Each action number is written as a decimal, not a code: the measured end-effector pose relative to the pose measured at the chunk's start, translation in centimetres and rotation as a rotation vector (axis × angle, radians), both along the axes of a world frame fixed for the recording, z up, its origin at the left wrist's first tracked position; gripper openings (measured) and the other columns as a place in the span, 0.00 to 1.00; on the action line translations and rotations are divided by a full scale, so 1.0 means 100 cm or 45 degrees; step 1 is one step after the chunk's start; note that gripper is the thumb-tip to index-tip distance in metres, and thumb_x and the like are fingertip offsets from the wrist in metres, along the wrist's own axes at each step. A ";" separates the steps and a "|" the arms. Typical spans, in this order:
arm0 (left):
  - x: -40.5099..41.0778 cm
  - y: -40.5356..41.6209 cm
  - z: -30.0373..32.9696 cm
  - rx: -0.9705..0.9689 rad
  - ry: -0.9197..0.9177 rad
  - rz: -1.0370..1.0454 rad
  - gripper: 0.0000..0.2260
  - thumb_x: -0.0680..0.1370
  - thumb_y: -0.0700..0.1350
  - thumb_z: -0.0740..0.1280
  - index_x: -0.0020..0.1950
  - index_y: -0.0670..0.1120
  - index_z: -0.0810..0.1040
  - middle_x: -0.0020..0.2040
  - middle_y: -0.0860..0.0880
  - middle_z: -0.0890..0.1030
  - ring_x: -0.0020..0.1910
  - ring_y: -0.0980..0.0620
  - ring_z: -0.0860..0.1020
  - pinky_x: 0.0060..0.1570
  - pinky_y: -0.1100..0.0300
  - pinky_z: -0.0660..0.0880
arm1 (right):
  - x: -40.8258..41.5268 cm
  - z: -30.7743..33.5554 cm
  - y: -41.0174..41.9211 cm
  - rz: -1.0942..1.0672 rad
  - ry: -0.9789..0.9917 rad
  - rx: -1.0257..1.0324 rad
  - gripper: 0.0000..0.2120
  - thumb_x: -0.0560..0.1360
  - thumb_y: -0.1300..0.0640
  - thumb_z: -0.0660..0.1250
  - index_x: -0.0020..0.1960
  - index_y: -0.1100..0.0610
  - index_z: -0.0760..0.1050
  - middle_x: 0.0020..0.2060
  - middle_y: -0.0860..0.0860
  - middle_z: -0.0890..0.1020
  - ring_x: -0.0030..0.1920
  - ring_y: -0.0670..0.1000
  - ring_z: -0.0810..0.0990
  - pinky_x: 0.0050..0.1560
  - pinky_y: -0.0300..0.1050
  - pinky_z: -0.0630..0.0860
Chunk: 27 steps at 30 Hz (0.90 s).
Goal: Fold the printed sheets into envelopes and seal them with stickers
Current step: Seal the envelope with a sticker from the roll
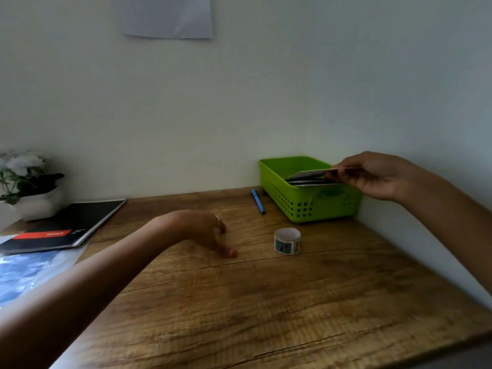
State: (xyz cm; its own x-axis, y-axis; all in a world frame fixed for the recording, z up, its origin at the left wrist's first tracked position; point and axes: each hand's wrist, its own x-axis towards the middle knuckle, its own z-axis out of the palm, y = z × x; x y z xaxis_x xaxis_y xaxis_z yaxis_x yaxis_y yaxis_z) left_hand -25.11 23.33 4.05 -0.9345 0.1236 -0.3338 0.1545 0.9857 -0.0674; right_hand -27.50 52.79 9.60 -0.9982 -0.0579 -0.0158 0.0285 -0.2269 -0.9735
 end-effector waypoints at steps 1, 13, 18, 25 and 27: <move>0.000 0.000 0.000 -0.004 0.004 0.001 0.36 0.71 0.66 0.63 0.75 0.53 0.59 0.74 0.48 0.63 0.71 0.46 0.63 0.68 0.50 0.61 | -0.004 0.000 0.001 -0.007 -0.001 0.026 0.06 0.75 0.72 0.59 0.43 0.65 0.71 0.43 0.62 0.77 0.30 0.49 0.84 0.27 0.31 0.76; 0.004 0.001 -0.002 0.020 0.040 0.004 0.35 0.71 0.66 0.63 0.75 0.53 0.59 0.74 0.48 0.63 0.71 0.47 0.63 0.69 0.50 0.61 | -0.013 0.001 -0.006 -0.137 0.154 0.594 0.11 0.72 0.67 0.69 0.53 0.71 0.75 0.55 0.63 0.77 0.37 0.53 0.78 0.29 0.34 0.79; 0.008 -0.001 -0.005 0.086 0.073 0.006 0.36 0.71 0.66 0.63 0.75 0.52 0.60 0.73 0.48 0.65 0.70 0.47 0.64 0.69 0.51 0.62 | 0.004 -0.003 -0.009 -0.365 0.346 1.064 0.13 0.73 0.60 0.70 0.56 0.63 0.77 0.45 0.59 0.80 0.33 0.54 0.78 0.28 0.37 0.76; 0.016 -0.008 -0.013 0.153 0.102 0.018 0.36 0.73 0.67 0.60 0.75 0.51 0.58 0.74 0.47 0.64 0.70 0.47 0.65 0.67 0.53 0.62 | 0.063 -0.037 -0.053 -0.378 0.985 1.473 0.09 0.75 0.47 0.66 0.45 0.53 0.77 0.42 0.48 0.77 0.42 0.48 0.76 0.41 0.41 0.71; 0.018 -0.007 -0.013 0.145 0.088 0.023 0.35 0.73 0.67 0.59 0.76 0.51 0.56 0.74 0.47 0.63 0.71 0.47 0.64 0.68 0.52 0.61 | 0.072 -0.055 -0.067 0.042 0.828 1.730 0.15 0.72 0.41 0.66 0.51 0.51 0.76 0.46 0.45 0.74 0.48 0.46 0.75 0.46 0.41 0.72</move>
State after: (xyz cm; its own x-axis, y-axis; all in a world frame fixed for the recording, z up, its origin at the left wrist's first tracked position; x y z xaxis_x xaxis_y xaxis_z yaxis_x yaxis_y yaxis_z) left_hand -23.32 22.62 2.78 -0.9572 0.1399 -0.2535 0.1353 0.9902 0.0355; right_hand -20.32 46.08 4.06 -0.8505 -0.3854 0.3579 -0.4916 0.8245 -0.2804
